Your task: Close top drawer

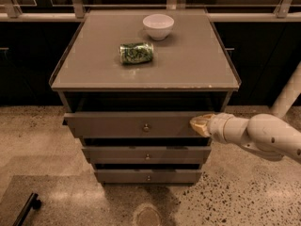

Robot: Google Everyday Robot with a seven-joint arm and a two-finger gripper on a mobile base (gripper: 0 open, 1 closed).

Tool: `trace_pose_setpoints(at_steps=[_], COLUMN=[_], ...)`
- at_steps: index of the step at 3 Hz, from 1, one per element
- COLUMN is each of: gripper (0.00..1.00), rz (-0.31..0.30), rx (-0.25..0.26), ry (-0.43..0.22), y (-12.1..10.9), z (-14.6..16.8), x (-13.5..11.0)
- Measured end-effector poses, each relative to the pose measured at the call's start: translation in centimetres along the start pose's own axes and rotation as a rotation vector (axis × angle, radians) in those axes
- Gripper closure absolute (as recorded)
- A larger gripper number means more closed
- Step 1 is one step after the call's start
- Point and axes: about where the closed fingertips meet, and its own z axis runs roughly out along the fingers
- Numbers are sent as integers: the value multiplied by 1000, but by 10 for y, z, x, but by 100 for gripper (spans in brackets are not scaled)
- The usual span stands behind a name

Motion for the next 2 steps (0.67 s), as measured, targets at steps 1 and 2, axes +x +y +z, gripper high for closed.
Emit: trace_pose_setpoints(at_steps=[1,2], gripper=[100,100], rz=[-3,-34], rx=[-32,-87], ry=[31,142], y=[7,18], z=[10,-2], x=[4,20])
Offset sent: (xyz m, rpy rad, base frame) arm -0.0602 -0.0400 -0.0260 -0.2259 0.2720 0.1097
